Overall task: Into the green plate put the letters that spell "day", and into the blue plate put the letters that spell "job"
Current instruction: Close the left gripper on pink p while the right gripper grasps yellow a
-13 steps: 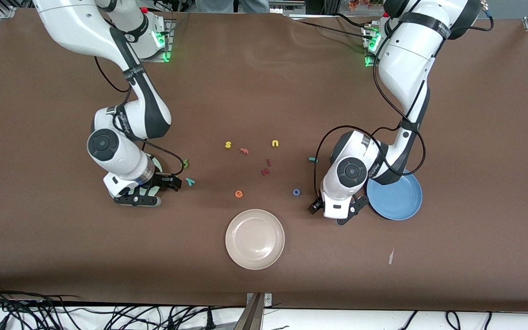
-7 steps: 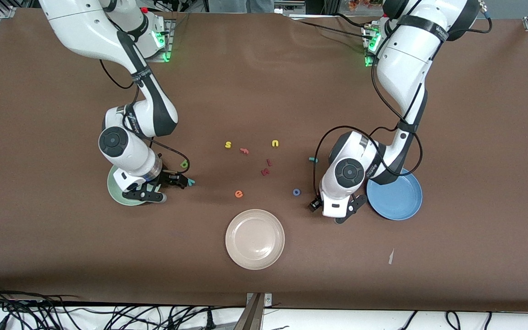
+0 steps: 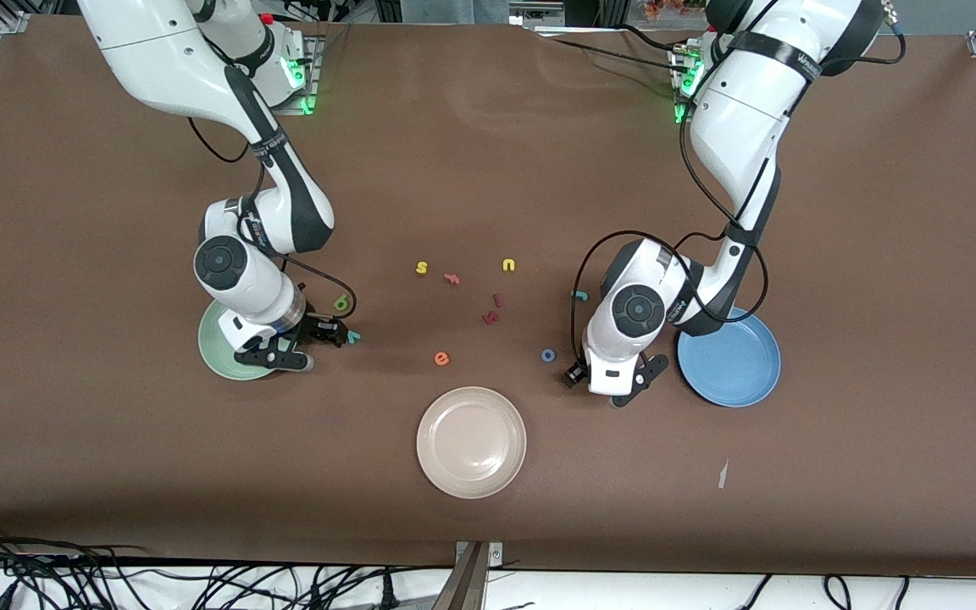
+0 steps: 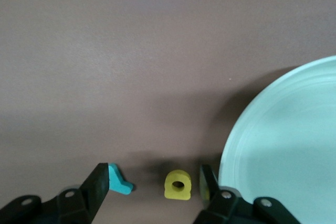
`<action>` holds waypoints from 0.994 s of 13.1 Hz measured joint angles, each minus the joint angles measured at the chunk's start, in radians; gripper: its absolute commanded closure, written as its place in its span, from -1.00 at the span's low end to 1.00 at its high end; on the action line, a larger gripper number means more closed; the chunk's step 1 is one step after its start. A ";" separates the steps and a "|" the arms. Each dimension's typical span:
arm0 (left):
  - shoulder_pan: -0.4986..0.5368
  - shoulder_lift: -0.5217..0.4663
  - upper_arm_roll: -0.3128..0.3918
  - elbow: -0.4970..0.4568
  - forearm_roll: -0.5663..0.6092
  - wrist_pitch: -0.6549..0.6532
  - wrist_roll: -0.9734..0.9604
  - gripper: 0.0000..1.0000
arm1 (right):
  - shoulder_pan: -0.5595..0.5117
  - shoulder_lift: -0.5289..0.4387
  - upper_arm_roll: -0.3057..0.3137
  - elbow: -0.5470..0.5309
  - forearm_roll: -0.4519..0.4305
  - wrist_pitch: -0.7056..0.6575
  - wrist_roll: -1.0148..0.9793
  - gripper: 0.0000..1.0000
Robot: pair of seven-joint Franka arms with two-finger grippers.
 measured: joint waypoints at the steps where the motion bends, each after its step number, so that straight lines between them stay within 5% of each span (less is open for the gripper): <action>1: 0.000 -0.001 0.000 -0.001 0.000 0.002 0.000 -0.55 | 0.000 0.000 0.000 -0.013 0.000 0.015 0.000 -0.54; 7: 0.000 -0.006 0.001 -0.001 0.000 0.002 0.000 -0.27 | 0.000 0.000 0.000 -0.051 0.000 0.034 0.000 -0.39; 13: 0.003 -0.013 0.003 -0.007 0.001 0.001 0.002 0.24 | 0.003 0.000 0.002 -0.071 0.000 0.041 0.000 -0.09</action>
